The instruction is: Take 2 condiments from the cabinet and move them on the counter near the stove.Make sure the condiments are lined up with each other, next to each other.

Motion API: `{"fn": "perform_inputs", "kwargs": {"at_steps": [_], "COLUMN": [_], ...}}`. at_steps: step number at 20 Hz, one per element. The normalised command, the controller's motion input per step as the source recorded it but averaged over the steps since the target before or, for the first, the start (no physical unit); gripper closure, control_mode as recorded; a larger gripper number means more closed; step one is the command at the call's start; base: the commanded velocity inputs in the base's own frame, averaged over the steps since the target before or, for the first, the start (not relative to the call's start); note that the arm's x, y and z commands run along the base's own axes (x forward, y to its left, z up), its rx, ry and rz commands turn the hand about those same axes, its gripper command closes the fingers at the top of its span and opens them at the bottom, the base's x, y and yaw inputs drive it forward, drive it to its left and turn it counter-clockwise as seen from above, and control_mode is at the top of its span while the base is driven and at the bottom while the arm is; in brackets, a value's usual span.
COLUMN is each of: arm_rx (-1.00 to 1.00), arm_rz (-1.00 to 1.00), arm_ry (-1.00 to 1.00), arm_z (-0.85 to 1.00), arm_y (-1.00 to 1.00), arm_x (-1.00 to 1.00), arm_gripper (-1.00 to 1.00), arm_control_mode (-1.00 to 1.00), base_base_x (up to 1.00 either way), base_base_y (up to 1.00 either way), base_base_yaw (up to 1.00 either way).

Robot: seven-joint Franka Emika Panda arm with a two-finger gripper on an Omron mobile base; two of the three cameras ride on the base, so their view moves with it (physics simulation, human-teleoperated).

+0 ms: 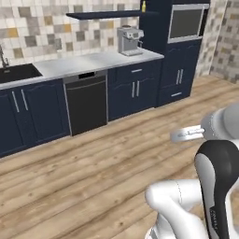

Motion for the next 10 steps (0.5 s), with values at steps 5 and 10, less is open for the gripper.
{"fn": "perform_inputs", "kwargs": {"at_steps": [5,10], "arm_rx": [0.00,0.00], "arm_rz": [0.00,0.00], "arm_ry": [0.00,0.00], "arm_z": [0.00,0.00], "arm_y": [0.00,0.00], "arm_x": [0.00,0.00], "arm_gripper": [-1.00,-1.00], "arm_control_mode": [1.00,1.00], "base_base_x": [1.00,1.00], "base_base_y": [-0.72,-0.73], "base_base_yaw": [0.07,0.30]}}
